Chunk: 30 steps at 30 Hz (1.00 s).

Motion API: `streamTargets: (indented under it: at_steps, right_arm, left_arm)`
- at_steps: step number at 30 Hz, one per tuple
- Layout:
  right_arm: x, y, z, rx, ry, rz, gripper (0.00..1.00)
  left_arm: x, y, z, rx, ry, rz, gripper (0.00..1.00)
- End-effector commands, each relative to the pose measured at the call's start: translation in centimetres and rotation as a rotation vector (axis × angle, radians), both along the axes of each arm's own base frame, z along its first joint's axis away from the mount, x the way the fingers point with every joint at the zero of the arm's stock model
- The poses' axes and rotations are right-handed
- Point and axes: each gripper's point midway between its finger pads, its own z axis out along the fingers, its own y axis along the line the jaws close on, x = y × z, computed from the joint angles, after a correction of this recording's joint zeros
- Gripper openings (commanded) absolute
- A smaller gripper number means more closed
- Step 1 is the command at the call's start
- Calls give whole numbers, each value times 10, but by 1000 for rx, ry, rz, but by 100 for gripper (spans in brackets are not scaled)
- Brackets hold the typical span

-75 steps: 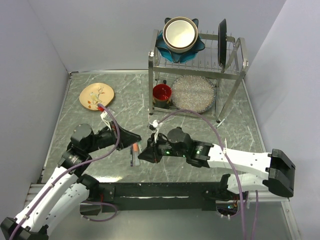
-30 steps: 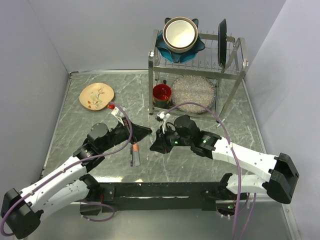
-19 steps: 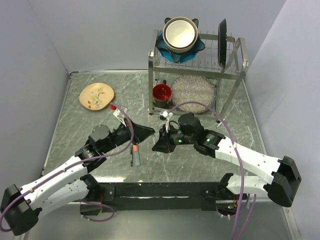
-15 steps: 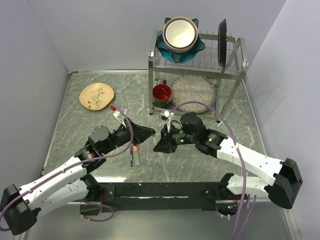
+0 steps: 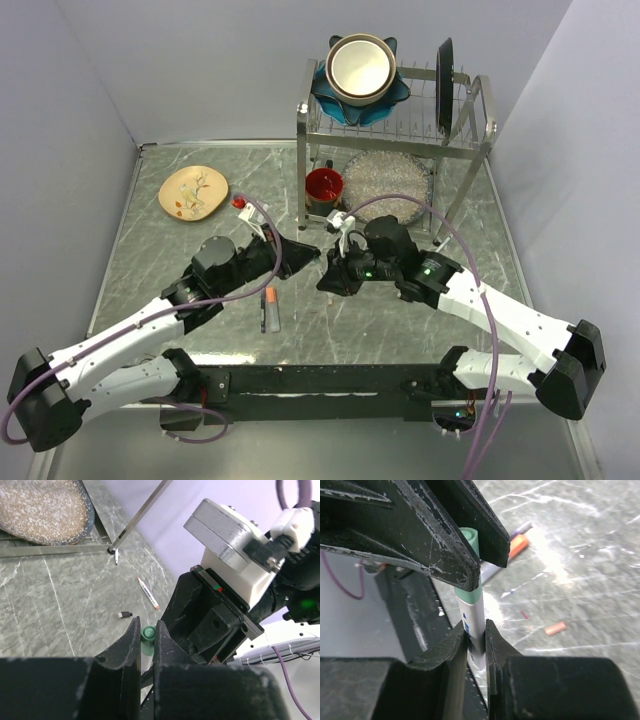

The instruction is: Insert the pens into the pen caps

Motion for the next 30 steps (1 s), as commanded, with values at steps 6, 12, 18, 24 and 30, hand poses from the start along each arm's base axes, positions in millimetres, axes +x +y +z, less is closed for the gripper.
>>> streamTargets:
  at_steps: [6,12,18,24,30]
  right_arm:
    - [102,-26,259,512,-724,-411,0]
    - [96,-25,272,590,-644,-367,0]
    - [95,-21,277,643,-586,-326,0]
    - [102,-34,269,611,-616,-347,0]
    - [85,-37,258,608,-625,-261,0]
  left_arm:
    - [-132,11,-156,440,577,-429,1]
    - [-132,-2,-149,427,456,-470,1]
    - [-139,-8,-148,418,432,-523,1]
    - [-148,5,-160,462,468,-531,1]
    - [-143,13,-163,519,417,-510,1]
